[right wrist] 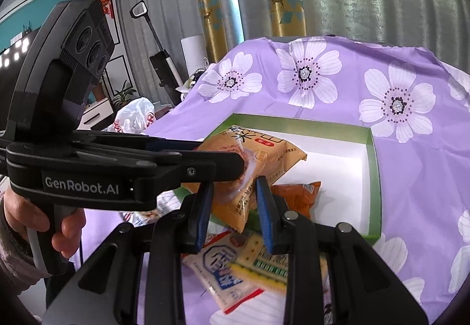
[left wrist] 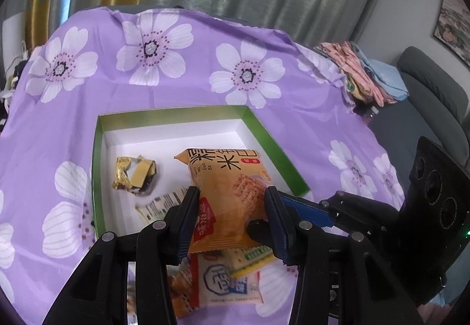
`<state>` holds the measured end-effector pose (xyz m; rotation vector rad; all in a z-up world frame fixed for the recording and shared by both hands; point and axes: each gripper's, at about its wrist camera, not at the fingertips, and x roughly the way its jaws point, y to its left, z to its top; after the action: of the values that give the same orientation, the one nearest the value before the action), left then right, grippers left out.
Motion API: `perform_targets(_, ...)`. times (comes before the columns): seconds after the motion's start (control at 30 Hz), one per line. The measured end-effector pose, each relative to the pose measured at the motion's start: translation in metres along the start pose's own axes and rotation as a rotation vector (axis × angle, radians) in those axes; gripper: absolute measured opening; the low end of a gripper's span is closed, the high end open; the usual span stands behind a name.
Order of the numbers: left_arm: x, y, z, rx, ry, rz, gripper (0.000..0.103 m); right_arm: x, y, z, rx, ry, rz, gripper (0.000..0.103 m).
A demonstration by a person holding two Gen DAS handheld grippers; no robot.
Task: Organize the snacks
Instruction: 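Carry the yellow rice-cracker bag with the right gripper over the green box, then open the right gripper to drop the rice-cracker bag into the box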
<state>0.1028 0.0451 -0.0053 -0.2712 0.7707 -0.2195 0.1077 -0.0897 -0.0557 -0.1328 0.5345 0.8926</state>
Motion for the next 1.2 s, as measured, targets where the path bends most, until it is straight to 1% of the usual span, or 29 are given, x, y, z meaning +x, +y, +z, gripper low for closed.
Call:
perform_targets(0.23, 0.017, 0.017, 0.008, -0.023, 0.014, 0.004, 0.046, 0.024, -0.011, 0.006, 0.006, 0.026, -0.001, 0.030)
perform_targets(0.6, 0.049, 0.039, 0.009, -0.079, 0.069, -0.019, 0.046, 0.052, -0.023, 0.004, 0.030, 0.086, -0.012, 0.030)
perform_targets(0.9, 0.065, 0.049, 0.008, -0.117, 0.107, -0.039, 0.046, 0.063, -0.028, 0.001, 0.054, 0.132, -0.030, 0.030)
perform_targets(1.0, 0.069, 0.052, 0.008, -0.135, 0.118, -0.048, 0.046, 0.067, -0.030, 0.002, 0.060, 0.143, -0.034, 0.032)
perform_targets(1.2, 0.069, 0.057, 0.009, -0.163, 0.113, -0.030, 0.046, 0.065, -0.028, 0.002, 0.067, 0.137, -0.033, 0.034)
